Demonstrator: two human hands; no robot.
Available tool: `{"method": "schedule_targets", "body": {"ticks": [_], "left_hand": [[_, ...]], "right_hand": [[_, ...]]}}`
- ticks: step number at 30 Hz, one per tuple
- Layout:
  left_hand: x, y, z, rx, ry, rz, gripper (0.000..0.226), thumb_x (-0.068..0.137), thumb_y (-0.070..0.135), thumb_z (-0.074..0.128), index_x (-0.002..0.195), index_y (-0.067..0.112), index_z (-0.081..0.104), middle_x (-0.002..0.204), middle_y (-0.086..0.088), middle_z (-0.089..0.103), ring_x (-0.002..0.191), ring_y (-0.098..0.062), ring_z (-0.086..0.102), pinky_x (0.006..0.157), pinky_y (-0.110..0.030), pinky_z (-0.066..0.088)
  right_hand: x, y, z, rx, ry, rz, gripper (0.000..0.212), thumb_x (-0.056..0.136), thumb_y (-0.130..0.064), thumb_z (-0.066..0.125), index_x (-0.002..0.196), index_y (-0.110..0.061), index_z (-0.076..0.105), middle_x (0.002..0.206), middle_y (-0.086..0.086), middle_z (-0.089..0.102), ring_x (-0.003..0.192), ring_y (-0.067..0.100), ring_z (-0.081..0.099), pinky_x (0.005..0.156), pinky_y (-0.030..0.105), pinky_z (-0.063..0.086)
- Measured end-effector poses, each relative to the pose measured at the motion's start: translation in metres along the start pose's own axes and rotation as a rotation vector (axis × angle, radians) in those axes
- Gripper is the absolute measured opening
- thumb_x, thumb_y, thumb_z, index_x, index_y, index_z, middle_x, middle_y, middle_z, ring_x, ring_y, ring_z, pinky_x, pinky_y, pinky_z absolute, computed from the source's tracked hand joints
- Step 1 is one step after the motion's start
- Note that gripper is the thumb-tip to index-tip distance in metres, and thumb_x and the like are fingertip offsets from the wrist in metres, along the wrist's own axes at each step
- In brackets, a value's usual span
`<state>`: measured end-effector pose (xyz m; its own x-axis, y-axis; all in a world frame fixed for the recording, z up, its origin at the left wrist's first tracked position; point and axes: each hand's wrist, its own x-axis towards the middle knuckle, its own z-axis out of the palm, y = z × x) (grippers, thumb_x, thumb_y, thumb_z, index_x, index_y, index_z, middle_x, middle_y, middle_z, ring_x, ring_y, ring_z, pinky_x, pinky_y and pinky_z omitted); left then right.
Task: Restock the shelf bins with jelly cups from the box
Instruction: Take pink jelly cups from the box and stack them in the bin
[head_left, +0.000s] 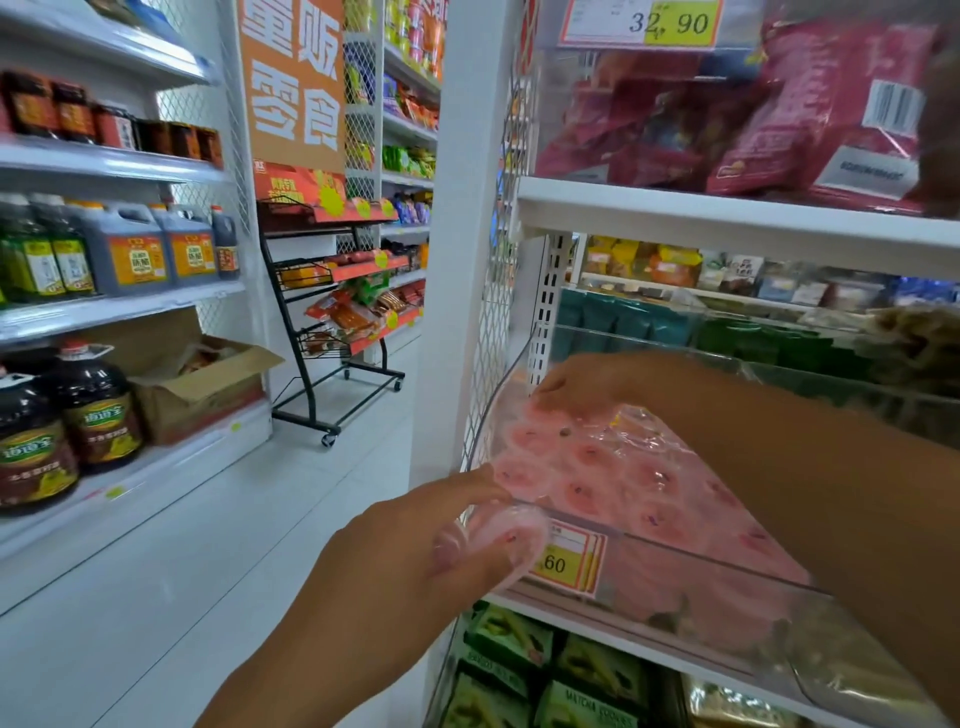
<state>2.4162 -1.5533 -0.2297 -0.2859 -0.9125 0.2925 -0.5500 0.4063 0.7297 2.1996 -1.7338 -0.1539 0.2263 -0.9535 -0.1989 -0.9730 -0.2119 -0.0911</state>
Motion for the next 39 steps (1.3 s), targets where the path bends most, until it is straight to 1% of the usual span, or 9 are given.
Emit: {"method": "schedule_targets", "body": {"ticks": [2,5,14,20,26,29,31,36,39], "left_hand": [[0.001,-0.001,0.0,0.017,0.004,-0.001,0.044,0.068,0.085,0.047,0.109,0.069,0.048,0.111,0.033,0.061,0.093,0.009,0.061,0.085,-0.029,0.053],[0.001,0.0,-0.001,0.047,0.019,-0.007,0.047,0.069,0.085,0.047,0.112,0.068,0.047,0.111,0.035,0.06,0.094,0.015,0.058,0.088,-0.027,0.052],[0.003,0.008,0.003,0.084,0.053,-0.009,0.051,0.065,0.086,0.041,0.112,0.068,0.048,0.084,0.03,0.059,0.076,0.006,0.057,0.073,-0.027,0.052],[0.004,0.006,0.004,0.06,0.059,-0.022,0.05,0.068,0.087,0.045,0.113,0.067,0.049,0.089,0.02,0.066,0.081,0.004,0.061,0.079,-0.032,0.054],[0.006,0.012,0.003,0.079,0.062,-0.014,0.054,0.062,0.092,0.039,0.11,0.069,0.048,0.089,0.022,0.067,0.081,0.006,0.061,0.075,-0.029,0.053],[0.006,0.019,0.004,0.086,0.074,-0.003,0.05,0.065,0.087,0.04,0.11,0.068,0.049,0.092,0.037,0.058,0.08,0.01,0.056,0.07,-0.023,0.046],[0.008,0.023,0.005,0.095,0.107,0.013,0.046,0.068,0.085,0.04,0.11,0.068,0.047,0.103,0.046,0.052,0.09,0.015,0.053,0.075,-0.021,0.047],[0.02,0.037,0.011,0.118,0.156,0.049,0.029,0.086,0.069,0.046,0.112,0.057,0.052,0.1,0.034,0.061,0.089,0.012,0.057,0.08,-0.028,0.052],[0.034,0.051,0.016,0.149,0.165,0.065,0.029,0.087,0.06,0.051,0.115,0.051,0.054,0.096,0.029,0.062,0.087,0.009,0.058,0.08,-0.031,0.052]], "right_hand": [[-0.003,-0.004,-0.001,0.033,-0.029,-0.008,0.032,0.097,-0.044,0.05,0.122,-0.028,0.063,0.124,-0.004,0.061,0.095,0.013,0.061,0.075,0.022,0.046],[-0.014,-0.003,-0.013,-0.006,0.028,-0.012,0.038,0.097,-0.041,0.051,0.131,-0.024,0.057,0.129,-0.004,0.056,0.104,0.016,0.057,0.085,0.025,0.041],[-0.037,0.0,0.0,-0.307,0.116,0.013,0.047,0.091,-0.035,0.064,0.13,-0.01,0.056,0.13,0.009,0.055,0.105,0.022,0.057,0.076,0.025,0.042],[-0.055,0.003,-0.023,0.233,0.052,-0.055,0.046,0.094,-0.004,0.051,0.137,-0.021,0.048,0.127,0.006,0.054,0.101,0.021,0.064,0.092,0.038,0.054],[-0.055,0.03,-0.015,0.23,-0.112,0.03,0.052,0.091,-0.01,0.064,0.138,-0.027,0.049,0.128,0.006,0.057,0.098,0.02,0.065,0.082,0.03,0.056],[-0.052,0.029,-0.001,0.313,-0.045,-0.003,0.048,0.089,-0.007,0.064,0.131,-0.028,0.055,0.119,0.001,0.052,0.086,0.017,0.069,0.082,0.029,0.056],[-0.052,0.027,0.003,0.305,0.005,-0.016,0.046,0.09,-0.008,0.064,0.13,-0.029,0.055,0.116,-0.001,0.051,0.086,0.017,0.069,0.087,0.032,0.055],[-0.068,0.034,-0.007,0.248,0.028,-0.069,0.045,0.096,-0.019,0.058,0.138,-0.031,0.048,0.133,-0.001,0.054,0.104,0.018,0.064,0.09,0.029,0.052],[-0.089,0.035,-0.024,0.568,-0.012,-0.184,0.043,0.094,-0.002,0.054,0.132,-0.021,0.055,0.131,0.003,0.059,0.106,0.017,0.065,0.084,0.023,0.055]]}}
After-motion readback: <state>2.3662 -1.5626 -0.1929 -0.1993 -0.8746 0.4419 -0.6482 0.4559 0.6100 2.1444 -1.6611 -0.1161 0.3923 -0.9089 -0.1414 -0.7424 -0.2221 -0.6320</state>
